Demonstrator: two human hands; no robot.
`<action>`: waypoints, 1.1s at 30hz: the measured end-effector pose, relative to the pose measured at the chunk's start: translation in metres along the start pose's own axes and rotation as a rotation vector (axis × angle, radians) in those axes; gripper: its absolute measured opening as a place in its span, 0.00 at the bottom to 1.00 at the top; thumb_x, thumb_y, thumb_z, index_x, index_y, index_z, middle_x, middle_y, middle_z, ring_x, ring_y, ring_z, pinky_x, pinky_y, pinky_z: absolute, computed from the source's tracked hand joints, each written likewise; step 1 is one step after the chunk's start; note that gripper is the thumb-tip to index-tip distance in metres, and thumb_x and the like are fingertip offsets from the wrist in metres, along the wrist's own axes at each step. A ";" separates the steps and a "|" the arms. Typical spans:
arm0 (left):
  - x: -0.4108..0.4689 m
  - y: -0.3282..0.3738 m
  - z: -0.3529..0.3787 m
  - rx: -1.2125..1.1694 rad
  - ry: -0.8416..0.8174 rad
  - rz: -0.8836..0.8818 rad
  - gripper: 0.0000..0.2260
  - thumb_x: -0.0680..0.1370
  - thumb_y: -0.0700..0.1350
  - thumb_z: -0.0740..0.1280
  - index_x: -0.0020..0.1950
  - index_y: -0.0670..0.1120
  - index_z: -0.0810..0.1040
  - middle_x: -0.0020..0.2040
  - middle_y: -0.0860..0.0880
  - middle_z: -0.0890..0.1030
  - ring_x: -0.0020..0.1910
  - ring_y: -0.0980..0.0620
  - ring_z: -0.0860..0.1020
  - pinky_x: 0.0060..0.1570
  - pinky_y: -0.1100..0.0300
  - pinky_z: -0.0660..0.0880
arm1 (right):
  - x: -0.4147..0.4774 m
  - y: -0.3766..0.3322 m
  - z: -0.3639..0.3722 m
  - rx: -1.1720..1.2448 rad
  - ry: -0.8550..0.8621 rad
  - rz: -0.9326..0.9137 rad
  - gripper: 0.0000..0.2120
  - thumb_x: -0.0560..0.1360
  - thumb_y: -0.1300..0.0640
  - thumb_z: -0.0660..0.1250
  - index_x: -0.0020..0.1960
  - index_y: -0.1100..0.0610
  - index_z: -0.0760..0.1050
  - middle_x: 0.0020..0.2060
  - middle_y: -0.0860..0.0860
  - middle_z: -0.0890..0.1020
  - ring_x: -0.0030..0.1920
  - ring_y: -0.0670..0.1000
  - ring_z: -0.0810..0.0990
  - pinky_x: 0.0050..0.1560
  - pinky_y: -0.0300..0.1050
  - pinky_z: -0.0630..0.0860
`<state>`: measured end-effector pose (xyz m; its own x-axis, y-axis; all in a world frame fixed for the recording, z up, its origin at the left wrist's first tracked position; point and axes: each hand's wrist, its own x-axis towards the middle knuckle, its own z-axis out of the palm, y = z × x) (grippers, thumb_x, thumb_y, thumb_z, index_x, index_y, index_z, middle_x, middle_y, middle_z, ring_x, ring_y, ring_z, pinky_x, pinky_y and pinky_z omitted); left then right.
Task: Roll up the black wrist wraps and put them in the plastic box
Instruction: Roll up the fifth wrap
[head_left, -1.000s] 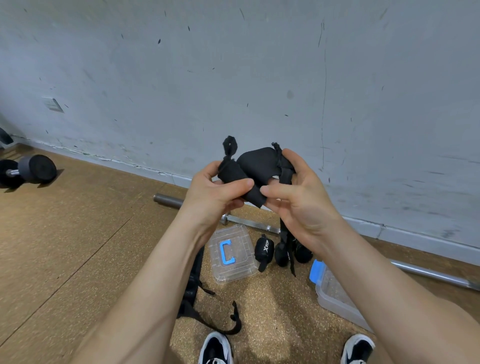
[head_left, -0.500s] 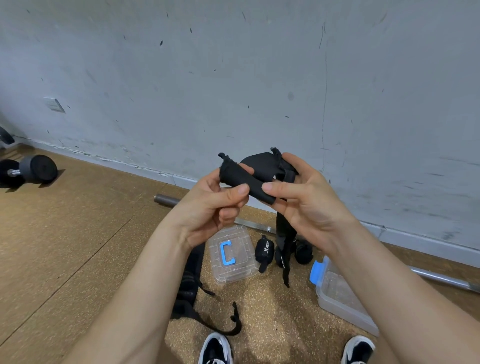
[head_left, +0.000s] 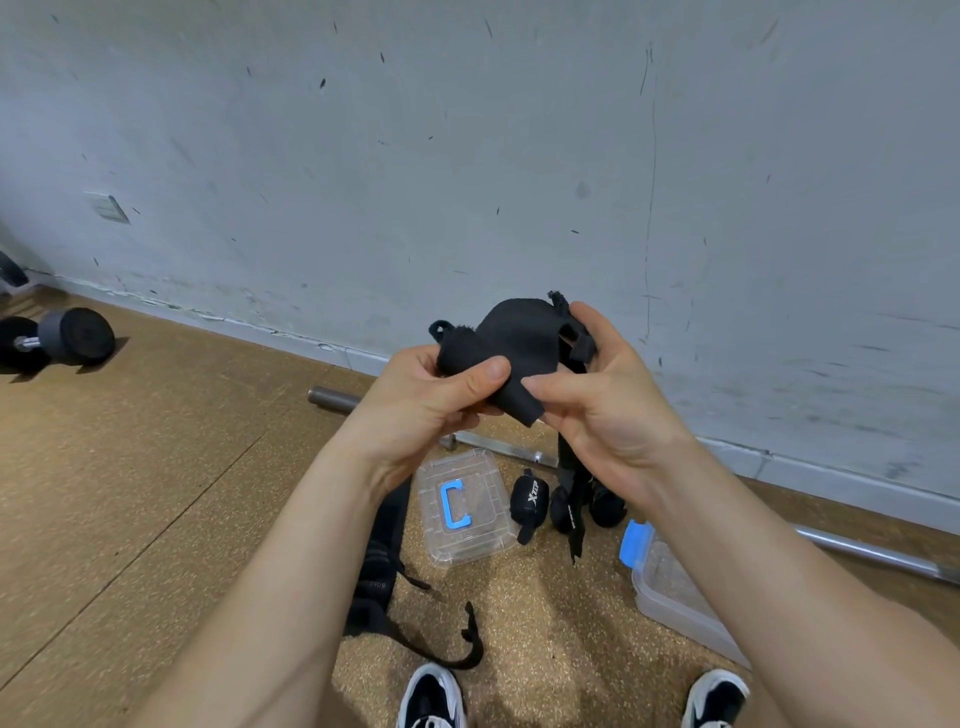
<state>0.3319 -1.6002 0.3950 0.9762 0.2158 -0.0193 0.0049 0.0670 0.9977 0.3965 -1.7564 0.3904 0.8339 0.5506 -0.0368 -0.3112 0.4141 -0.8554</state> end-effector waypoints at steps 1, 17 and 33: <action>0.000 0.001 0.001 0.005 0.027 0.003 0.22 0.63 0.52 0.80 0.49 0.40 0.80 0.43 0.37 0.84 0.40 0.45 0.81 0.41 0.58 0.78 | 0.001 0.002 0.001 -0.005 0.001 -0.009 0.42 0.70 0.81 0.64 0.77 0.53 0.59 0.70 0.57 0.72 0.58 0.55 0.83 0.50 0.49 0.82; -0.004 0.003 0.008 0.151 0.286 0.121 0.08 0.74 0.40 0.75 0.50 0.43 0.78 0.38 0.48 0.85 0.33 0.47 0.82 0.37 0.57 0.80 | 0.001 0.001 0.008 -0.130 0.076 -0.048 0.37 0.72 0.80 0.63 0.75 0.53 0.62 0.62 0.55 0.77 0.58 0.55 0.82 0.56 0.50 0.81; -0.008 0.009 0.010 0.195 0.266 0.192 0.17 0.75 0.34 0.71 0.54 0.51 0.69 0.42 0.46 0.79 0.26 0.48 0.76 0.26 0.57 0.75 | -0.003 -0.001 0.007 -0.166 0.020 0.040 0.42 0.69 0.76 0.71 0.76 0.55 0.59 0.51 0.54 0.83 0.51 0.55 0.86 0.55 0.54 0.82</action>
<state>0.3261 -1.6113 0.4044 0.8734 0.4532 0.1782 -0.1062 -0.1799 0.9779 0.3915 -1.7532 0.3955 0.8317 0.5493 -0.0811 -0.2662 0.2662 -0.9264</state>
